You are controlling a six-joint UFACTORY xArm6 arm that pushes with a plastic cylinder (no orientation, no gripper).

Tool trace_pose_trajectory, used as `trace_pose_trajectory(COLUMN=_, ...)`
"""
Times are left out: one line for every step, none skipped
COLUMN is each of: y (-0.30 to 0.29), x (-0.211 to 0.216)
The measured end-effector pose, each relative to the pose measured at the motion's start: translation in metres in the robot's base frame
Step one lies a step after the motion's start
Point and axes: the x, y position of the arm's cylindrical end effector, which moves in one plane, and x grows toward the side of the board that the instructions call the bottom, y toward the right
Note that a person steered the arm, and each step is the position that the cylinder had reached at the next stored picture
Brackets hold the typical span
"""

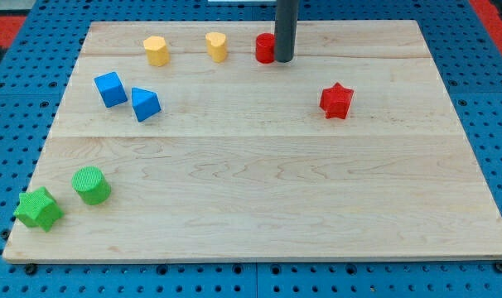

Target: Move the red star diagonal to the bottom left of the red circle

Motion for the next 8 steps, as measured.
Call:
trace_pose_trajectory(y=-0.008, x=-0.011)
trace_pose_trajectory(y=0.032, x=0.014)
trace_pose_trajectory(y=0.102, x=0.069)
trace_pose_trajectory(y=0.085, x=0.111)
trace_pose_trajectory(y=0.062, x=0.113)
trace_pose_trajectory(y=0.121, x=0.158)
trace_pose_trajectory(y=0.061, x=0.161)
trace_pose_trajectory(y=0.010, x=0.124)
